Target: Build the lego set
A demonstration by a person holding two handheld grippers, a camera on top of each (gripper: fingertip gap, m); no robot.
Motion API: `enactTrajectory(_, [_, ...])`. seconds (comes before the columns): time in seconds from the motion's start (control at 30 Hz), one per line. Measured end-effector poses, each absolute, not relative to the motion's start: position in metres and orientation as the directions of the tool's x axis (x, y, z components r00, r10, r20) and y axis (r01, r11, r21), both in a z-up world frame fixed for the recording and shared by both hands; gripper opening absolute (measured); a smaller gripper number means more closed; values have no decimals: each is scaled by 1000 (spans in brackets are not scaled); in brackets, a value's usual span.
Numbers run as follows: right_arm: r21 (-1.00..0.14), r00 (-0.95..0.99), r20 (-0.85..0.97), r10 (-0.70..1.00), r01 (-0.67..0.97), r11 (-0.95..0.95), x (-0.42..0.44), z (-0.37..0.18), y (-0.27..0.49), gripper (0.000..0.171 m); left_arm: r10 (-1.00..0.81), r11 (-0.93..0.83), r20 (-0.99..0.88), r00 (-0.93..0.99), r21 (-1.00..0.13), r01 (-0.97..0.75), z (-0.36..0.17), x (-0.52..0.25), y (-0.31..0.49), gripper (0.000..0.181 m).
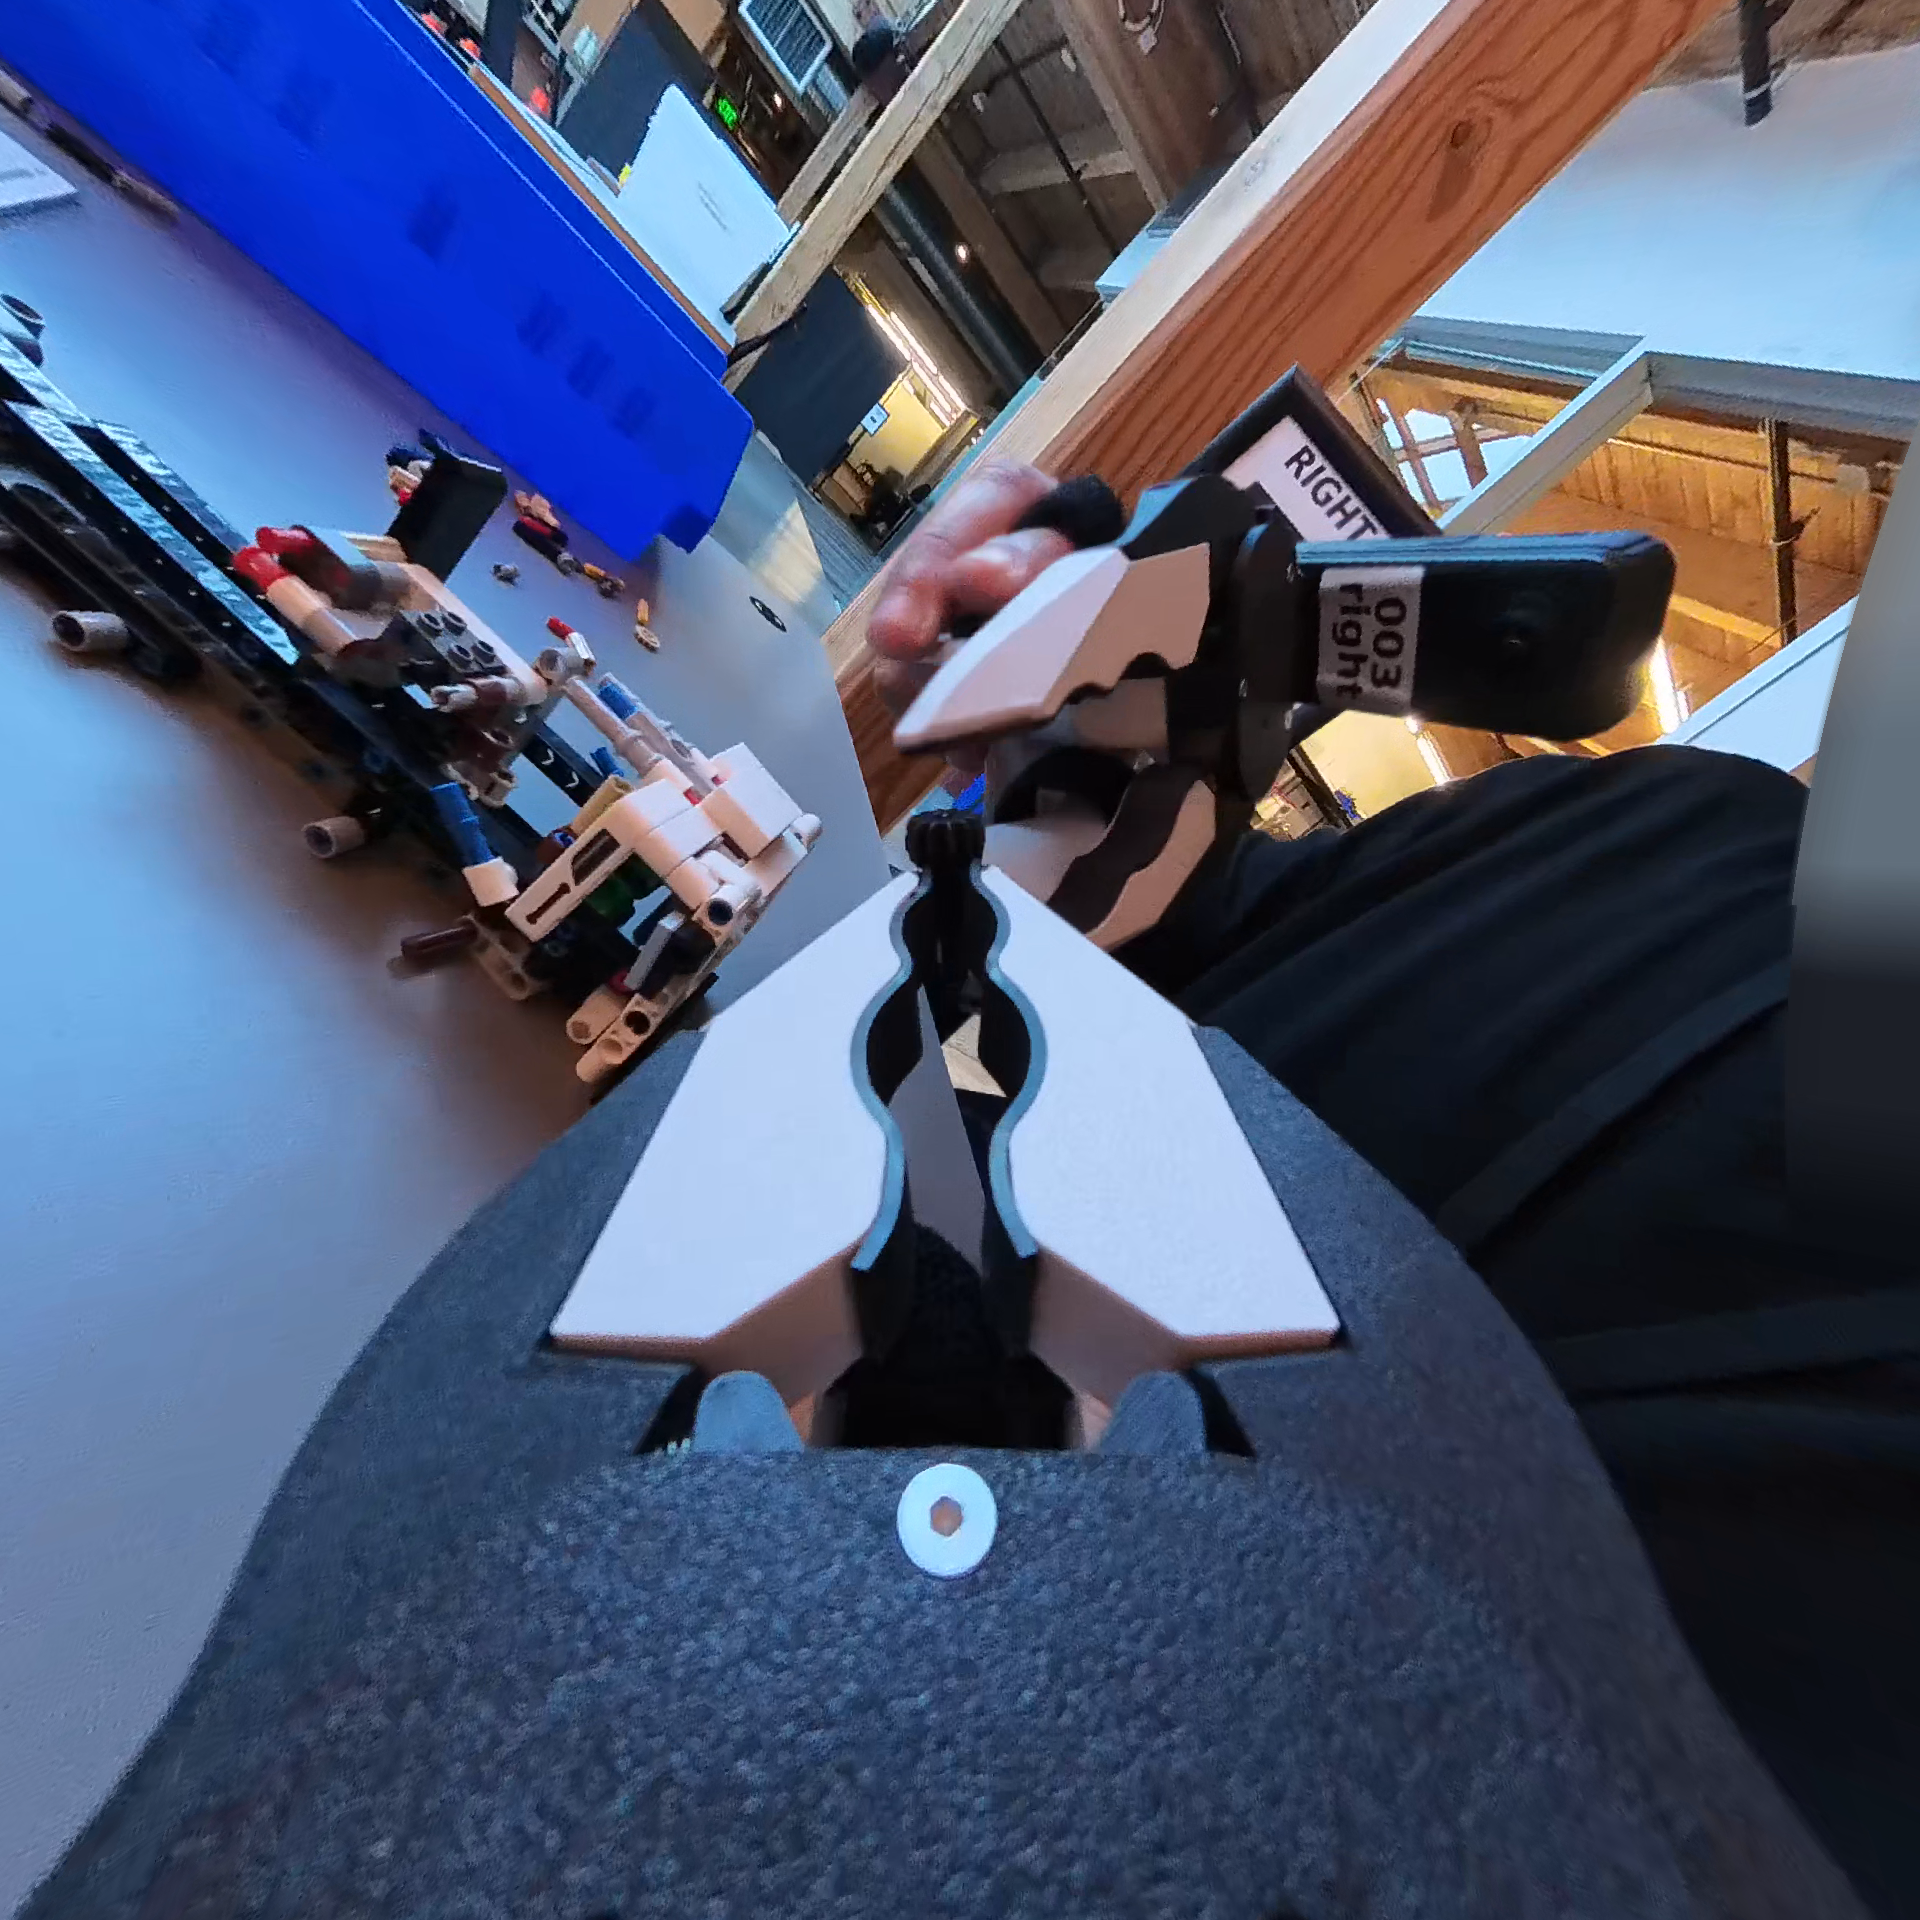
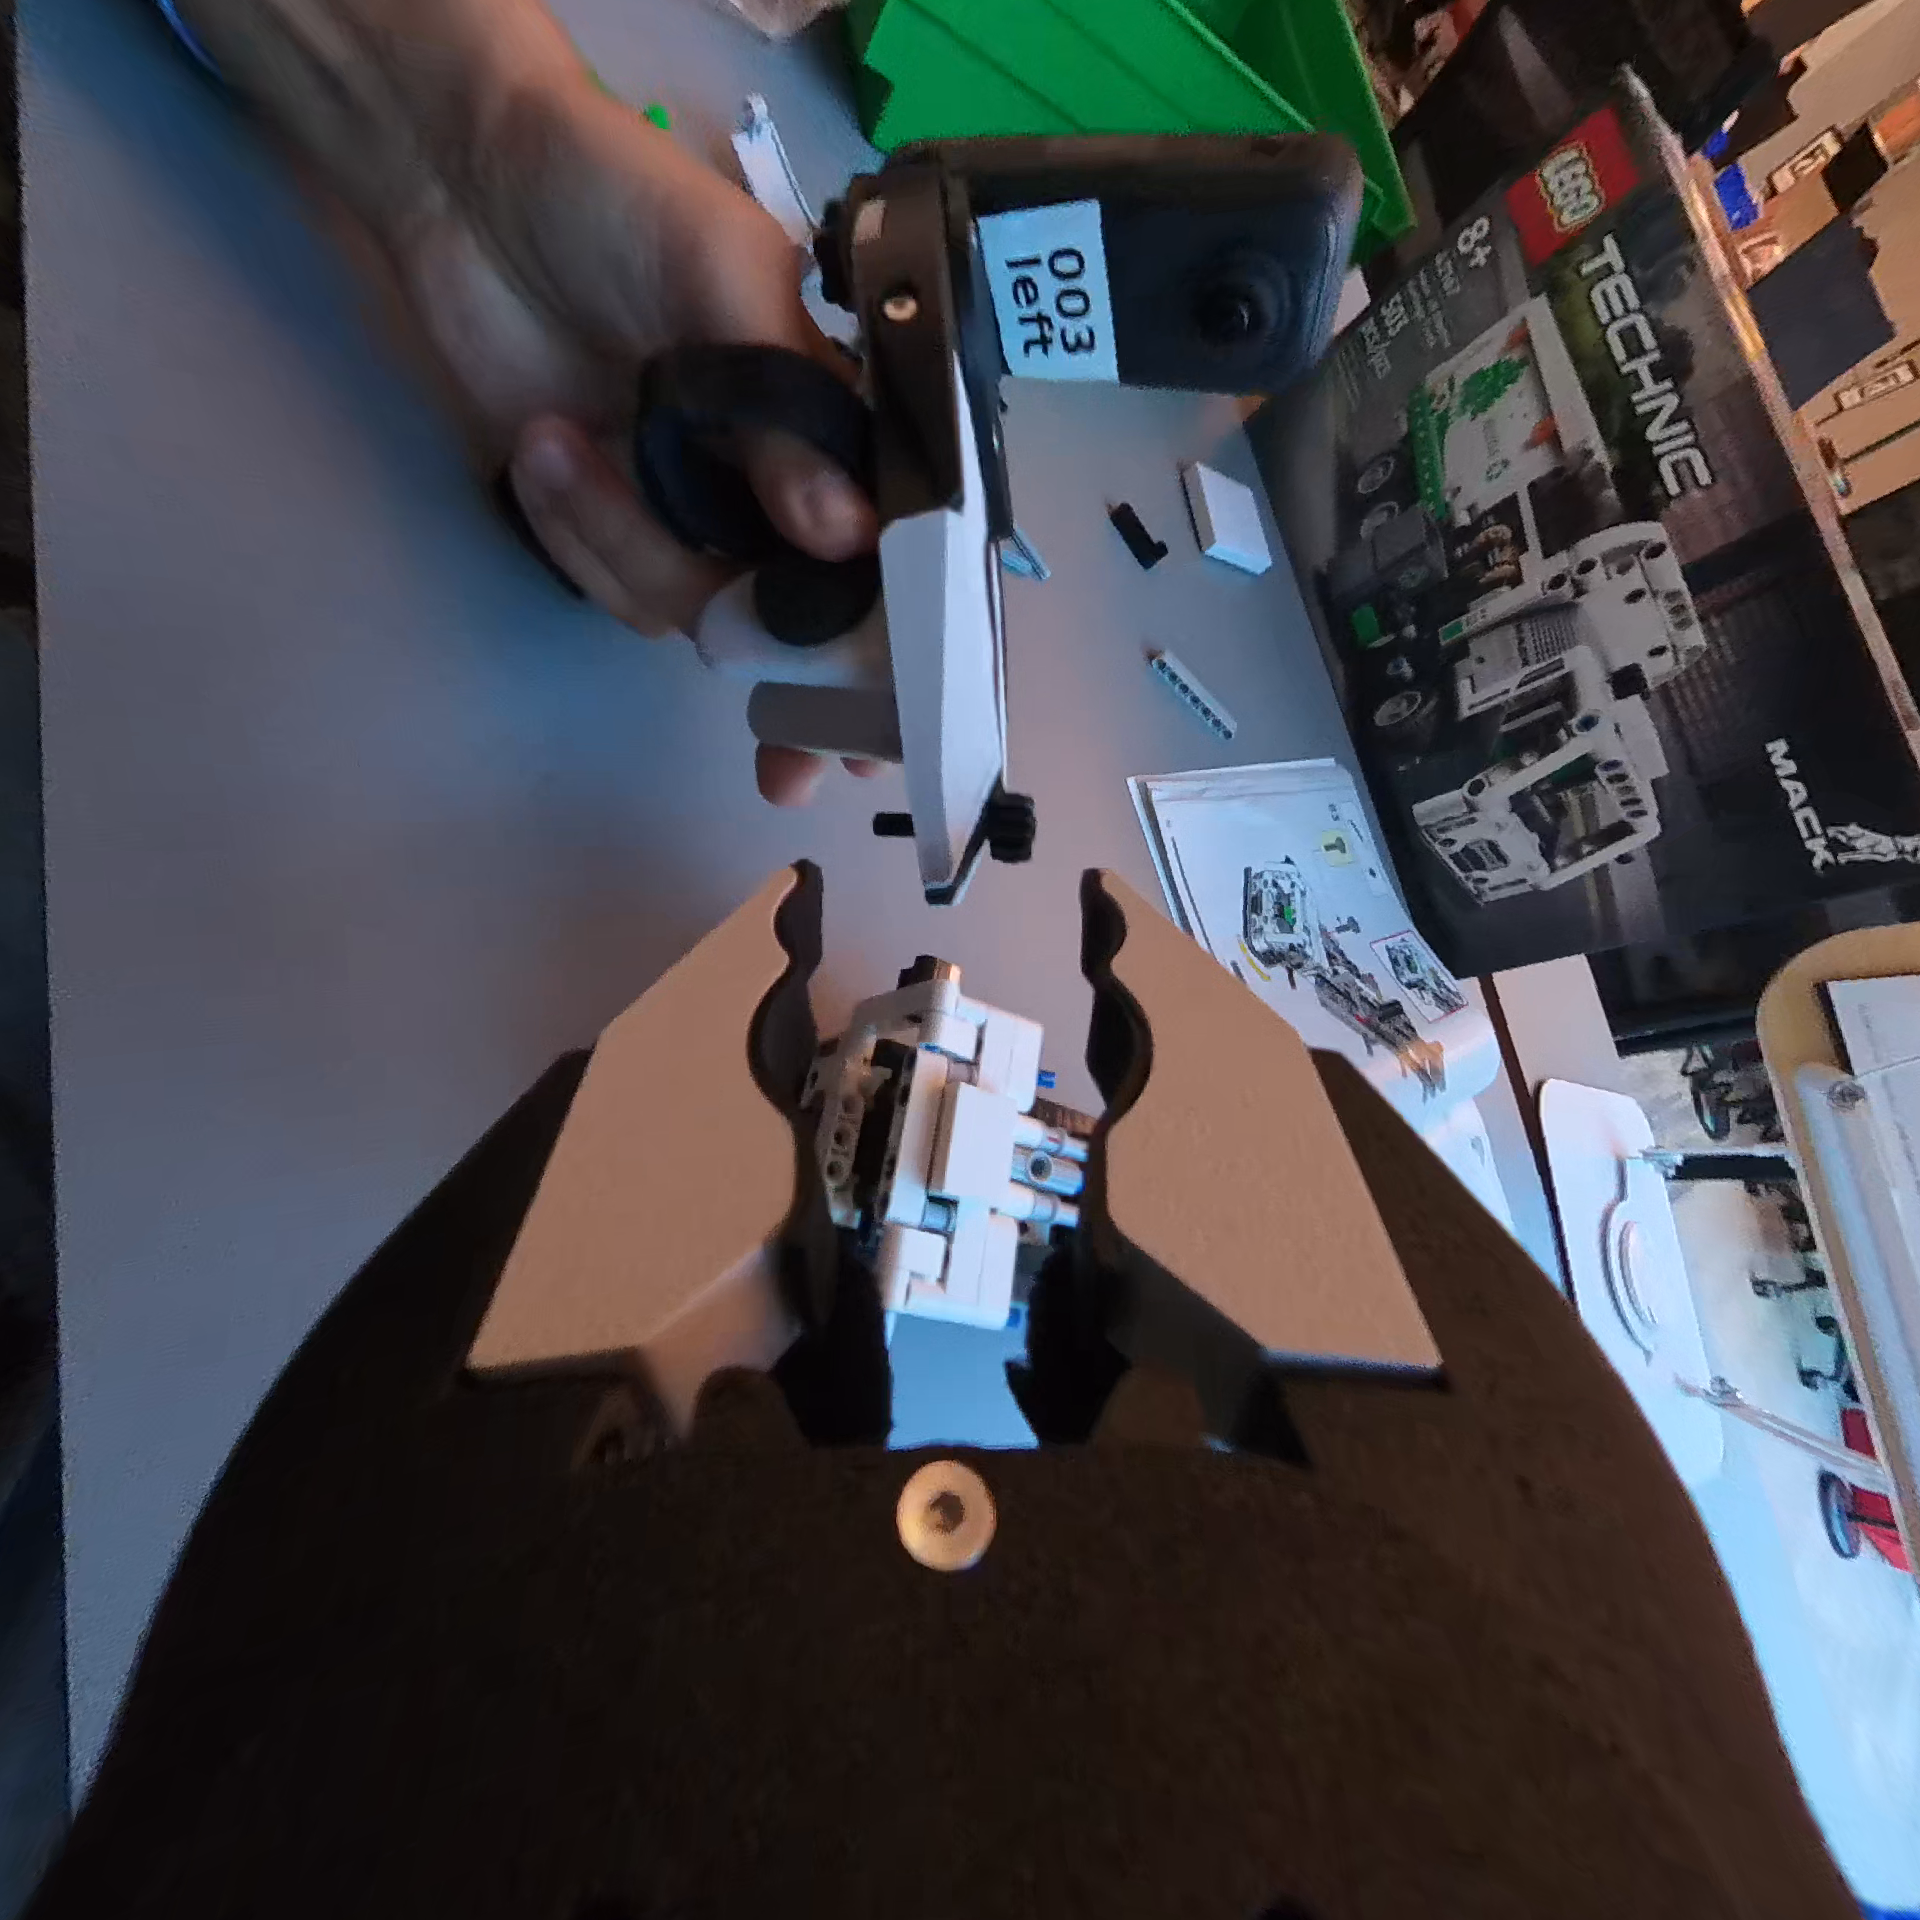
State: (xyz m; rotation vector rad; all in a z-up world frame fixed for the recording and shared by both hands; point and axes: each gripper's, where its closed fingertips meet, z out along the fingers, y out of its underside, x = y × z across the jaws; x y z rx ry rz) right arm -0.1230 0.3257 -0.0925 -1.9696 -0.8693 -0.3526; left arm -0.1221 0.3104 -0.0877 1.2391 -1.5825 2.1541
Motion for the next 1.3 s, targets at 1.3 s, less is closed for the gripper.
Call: enactTrajectory(1.3, [-644,714,584,386,697,-315,-131,-89,333,37,-381,-404,628,-679,-773,-489,-83,-122,310,2])
